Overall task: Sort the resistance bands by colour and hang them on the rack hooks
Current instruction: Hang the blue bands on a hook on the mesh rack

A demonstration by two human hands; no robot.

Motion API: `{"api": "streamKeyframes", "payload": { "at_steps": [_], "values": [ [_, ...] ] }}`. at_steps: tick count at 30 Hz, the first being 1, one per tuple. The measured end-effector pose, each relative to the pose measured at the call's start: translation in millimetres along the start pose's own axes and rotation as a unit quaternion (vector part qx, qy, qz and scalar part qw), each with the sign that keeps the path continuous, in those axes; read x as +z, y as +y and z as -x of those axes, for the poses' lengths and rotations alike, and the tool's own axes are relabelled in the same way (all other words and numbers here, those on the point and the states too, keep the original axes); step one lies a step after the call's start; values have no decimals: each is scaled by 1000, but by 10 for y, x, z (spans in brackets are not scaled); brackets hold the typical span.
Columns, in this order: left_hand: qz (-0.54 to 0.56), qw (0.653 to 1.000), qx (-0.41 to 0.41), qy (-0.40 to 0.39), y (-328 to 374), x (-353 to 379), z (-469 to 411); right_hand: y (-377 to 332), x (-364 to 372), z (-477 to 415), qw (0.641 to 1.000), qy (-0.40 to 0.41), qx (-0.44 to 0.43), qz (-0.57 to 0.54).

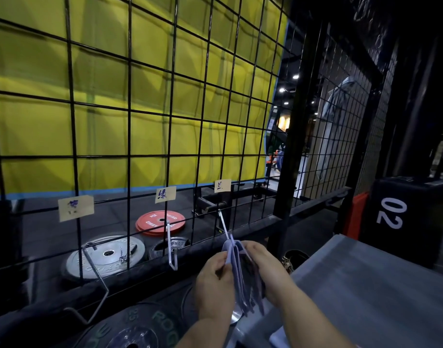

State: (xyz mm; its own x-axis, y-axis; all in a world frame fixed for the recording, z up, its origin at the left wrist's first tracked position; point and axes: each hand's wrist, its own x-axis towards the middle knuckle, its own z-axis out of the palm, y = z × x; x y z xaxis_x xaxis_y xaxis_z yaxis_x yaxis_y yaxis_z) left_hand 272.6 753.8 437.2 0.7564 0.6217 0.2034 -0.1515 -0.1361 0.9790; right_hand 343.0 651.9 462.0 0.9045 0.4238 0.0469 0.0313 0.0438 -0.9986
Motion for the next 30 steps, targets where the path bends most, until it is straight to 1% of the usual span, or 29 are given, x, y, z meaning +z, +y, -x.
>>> {"api": "streamKeyframes", "payload": {
  "at_steps": [2,4,8,11,14,16,18,20,23,26,30],
  "values": [
    [15,1000,-10,-4,1,0,2,57,32,-36,999,25,18,15],
    [22,1000,-13,0,13,2,0,98,65,-68,998,39,45,0],
    [10,1000,-6,7,30,0,10,107,133,-109,997,39,68,-19],
    [-25,999,26,8,-5,7,2,95,153,-104,996,46,73,-23],
    [-61,996,69,21,56,3,2,97,148,-116,995,34,77,-46],
    [-55,994,97,23,126,5,-17,94,142,-111,995,27,81,-54],
    [-33,994,105,4,223,8,-50,95,149,-101,994,21,94,-46],
    [-17,995,92,-22,302,24,-114,105,155,-99,992,13,112,-63],
    [10,998,37,-55,380,52,-202,108,188,-97,991,11,118,-58],
    [55,996,-28,-58,402,49,-259,127,221,-99,992,1,108,-64],
    [139,983,-103,-65,357,-3,-335,110,242,-90,989,-10,106,-102]
  ]
}}
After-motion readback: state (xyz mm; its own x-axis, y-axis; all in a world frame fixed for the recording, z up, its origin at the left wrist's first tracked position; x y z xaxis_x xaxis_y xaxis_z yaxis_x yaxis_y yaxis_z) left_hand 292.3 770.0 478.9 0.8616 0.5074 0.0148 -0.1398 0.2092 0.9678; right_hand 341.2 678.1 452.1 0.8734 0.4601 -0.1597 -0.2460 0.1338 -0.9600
